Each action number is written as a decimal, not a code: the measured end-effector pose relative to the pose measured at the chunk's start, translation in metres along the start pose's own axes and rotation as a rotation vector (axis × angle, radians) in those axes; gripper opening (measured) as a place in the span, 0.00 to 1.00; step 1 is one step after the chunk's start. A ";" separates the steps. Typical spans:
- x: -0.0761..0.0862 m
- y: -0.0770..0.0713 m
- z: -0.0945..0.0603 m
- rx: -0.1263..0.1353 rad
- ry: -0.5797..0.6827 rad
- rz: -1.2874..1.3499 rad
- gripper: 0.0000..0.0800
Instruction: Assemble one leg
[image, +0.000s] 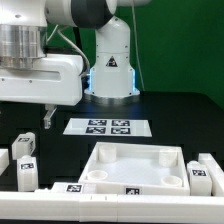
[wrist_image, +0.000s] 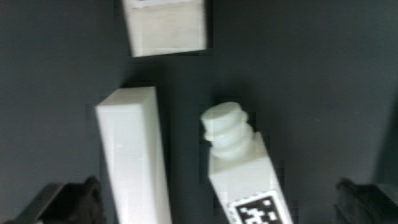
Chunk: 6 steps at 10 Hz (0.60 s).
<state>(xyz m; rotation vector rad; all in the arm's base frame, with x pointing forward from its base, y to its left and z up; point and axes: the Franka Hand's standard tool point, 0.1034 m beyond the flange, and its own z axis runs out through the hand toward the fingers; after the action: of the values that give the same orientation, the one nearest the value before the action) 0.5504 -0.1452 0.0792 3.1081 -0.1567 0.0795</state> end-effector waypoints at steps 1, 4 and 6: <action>0.000 -0.001 0.000 0.007 0.001 0.059 0.81; -0.005 0.011 0.008 0.002 -0.012 0.097 0.81; -0.002 0.039 0.014 -0.011 -0.015 -0.071 0.81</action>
Offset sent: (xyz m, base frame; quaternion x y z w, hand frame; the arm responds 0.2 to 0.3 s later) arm -0.0040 -0.0420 -0.0111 -0.0377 -0.0045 -0.0175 0.9991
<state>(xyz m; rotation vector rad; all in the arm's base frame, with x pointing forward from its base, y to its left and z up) 0.5450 -0.1839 0.0657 3.1001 -0.0475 0.0539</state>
